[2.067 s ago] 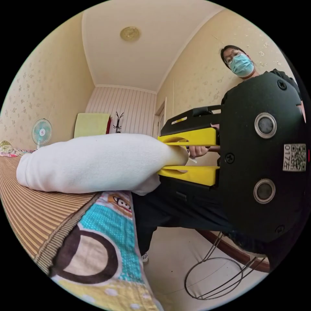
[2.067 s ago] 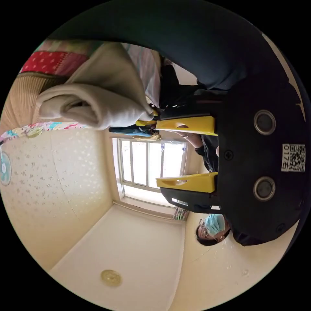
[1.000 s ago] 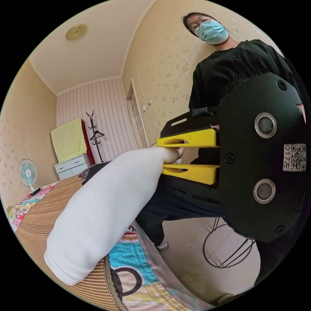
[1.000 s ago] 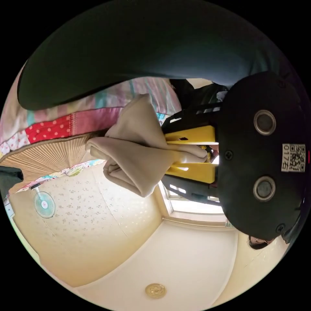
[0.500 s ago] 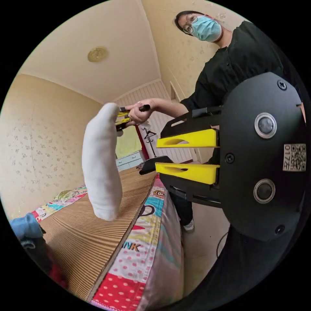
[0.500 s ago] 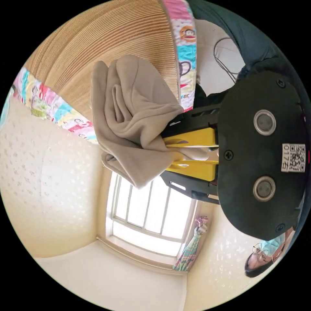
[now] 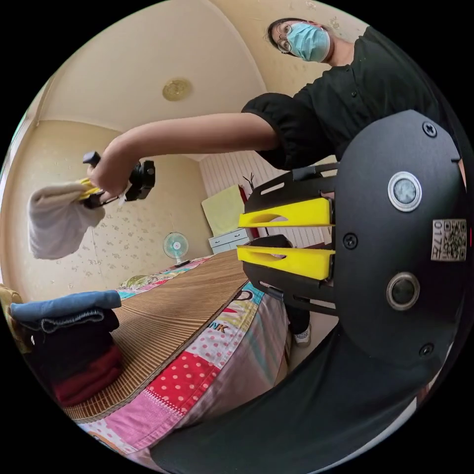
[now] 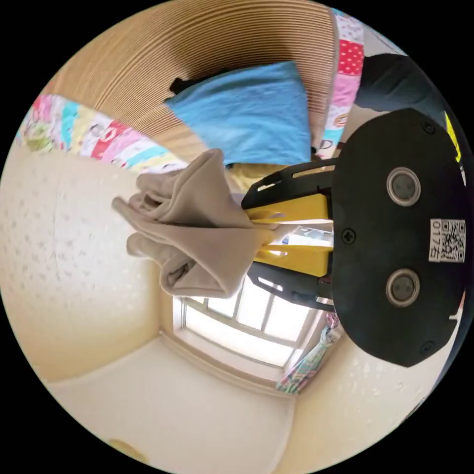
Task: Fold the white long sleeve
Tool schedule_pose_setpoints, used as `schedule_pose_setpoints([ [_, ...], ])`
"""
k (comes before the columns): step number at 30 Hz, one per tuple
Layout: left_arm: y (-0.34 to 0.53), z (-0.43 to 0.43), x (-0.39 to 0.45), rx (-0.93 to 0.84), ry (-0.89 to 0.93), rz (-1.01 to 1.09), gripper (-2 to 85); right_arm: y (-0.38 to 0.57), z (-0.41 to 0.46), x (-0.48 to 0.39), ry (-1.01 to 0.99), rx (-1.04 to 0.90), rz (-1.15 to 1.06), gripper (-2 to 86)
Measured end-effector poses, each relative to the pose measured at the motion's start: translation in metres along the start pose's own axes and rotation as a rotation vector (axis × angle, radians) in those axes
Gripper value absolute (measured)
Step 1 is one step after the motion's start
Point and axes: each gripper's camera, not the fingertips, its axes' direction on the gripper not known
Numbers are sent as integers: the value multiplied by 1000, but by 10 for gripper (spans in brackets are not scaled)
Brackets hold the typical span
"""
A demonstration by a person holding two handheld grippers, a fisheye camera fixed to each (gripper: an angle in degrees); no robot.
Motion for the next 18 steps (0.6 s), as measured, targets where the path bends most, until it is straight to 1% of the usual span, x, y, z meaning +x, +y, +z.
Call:
schedule_pose_setpoints([
  [1,2,0,0,1,-1,-2,65,10,27,27,143,-149,-9,76],
  [3,10,1,0,15,-25,-6,65,30,43,58,241,-250,-37,73],
  [6,22,3,0,29,-86,-7,65,46,28,76,121,-253,-72,66],
  [8,28,7,1,27,-130,-7,66,46,17,71,119,-317,-87,54],
  [10,33,15,4,18,-178,7,66,52,-3,51,83,-434,-206,37],
  [11,36,21,9,9,-213,24,68,55,-10,46,83,-460,-236,34],
  [12,40,28,15,-2,-254,51,68,64,-29,37,101,-508,-292,31],
  [14,47,39,27,-15,-334,105,69,83,-72,28,156,-518,-403,28],
  [16,54,52,39,-24,-438,162,69,111,-147,33,337,-447,-514,24],
  [17,59,60,46,-22,-506,196,69,118,-169,37,392,-421,-529,23],
  [18,64,68,51,-16,-561,225,68,133,-215,49,514,-360,-553,20],
])
